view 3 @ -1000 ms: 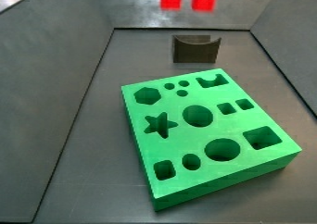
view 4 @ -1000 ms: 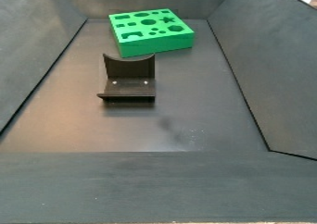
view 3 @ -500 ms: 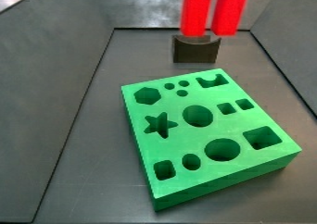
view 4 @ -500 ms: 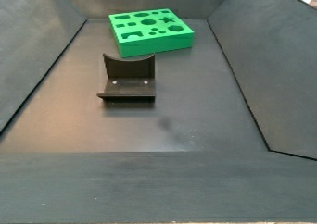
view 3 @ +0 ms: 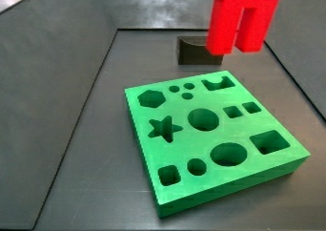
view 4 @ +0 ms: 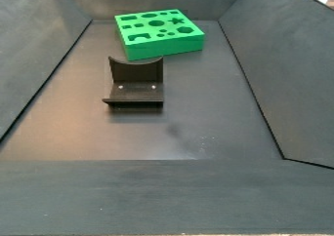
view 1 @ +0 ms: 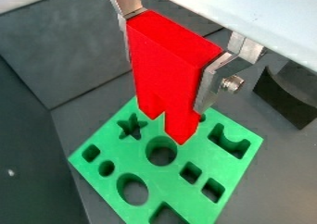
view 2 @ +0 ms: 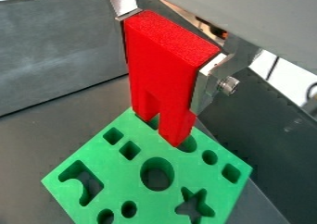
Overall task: Pick up the double-square object. Move up. Rotate the double-square object. Place the double-square object on the fixture. Regrasp the double-square object. Move to above the board. Insert the double-square object.
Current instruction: Insert the double-square object.
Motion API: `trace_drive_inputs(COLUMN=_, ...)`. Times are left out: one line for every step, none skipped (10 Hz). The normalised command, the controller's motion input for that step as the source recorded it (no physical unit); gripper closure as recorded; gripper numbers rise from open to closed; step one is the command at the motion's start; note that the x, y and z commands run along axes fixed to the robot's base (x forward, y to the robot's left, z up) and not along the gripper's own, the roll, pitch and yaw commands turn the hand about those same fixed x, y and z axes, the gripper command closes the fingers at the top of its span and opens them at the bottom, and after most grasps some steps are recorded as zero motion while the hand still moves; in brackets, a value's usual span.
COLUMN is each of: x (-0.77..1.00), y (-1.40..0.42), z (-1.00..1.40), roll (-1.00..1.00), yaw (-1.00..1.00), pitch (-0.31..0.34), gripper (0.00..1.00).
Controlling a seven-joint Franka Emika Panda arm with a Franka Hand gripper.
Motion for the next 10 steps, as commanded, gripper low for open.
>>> trace_drive_inputs(x=0.93, y=0.02, z=-0.18, roll=0.08, yaw=0.19, pitch=0.0, gripper=1.0)
trace_drive_inputs(x=0.95, y=0.04, z=-0.17, roll=0.07, yaw=0.19, pitch=0.0, gripper=1.0)
trace_drive_inputs(x=0.92, y=0.04, z=-0.18, roll=0.08, yaw=0.21, pitch=0.0, gripper=1.0)
trace_drive_inputs(x=0.92, y=0.05, z=-0.19, roll=0.08, yaw=0.21, pitch=0.0, gripper=1.0)
trace_drive_inputs(x=0.91, y=0.06, z=-0.23, roll=0.08, yaw=0.19, pitch=0.0, gripper=1.0)
trace_drive_inputs(x=0.94, y=0.08, z=-0.23, roll=0.07, yaw=0.16, pitch=0.0, gripper=1.0)
trace_drive_inputs(x=0.97, y=0.06, z=-0.22, roll=0.07, yaw=0.13, pitch=0.0, gripper=1.0)
trace_drive_inputs(x=0.98, y=0.05, z=-0.24, roll=0.06, yaw=0.12, pitch=0.0, gripper=1.0)
trace_drive_inputs(x=0.93, y=0.04, z=-0.27, roll=0.06, yaw=0.12, pitch=-0.009, gripper=1.0)
trace_drive_inputs(x=0.87, y=0.0, z=-0.37, roll=0.09, yaw=0.08, pitch=-0.051, gripper=1.0)
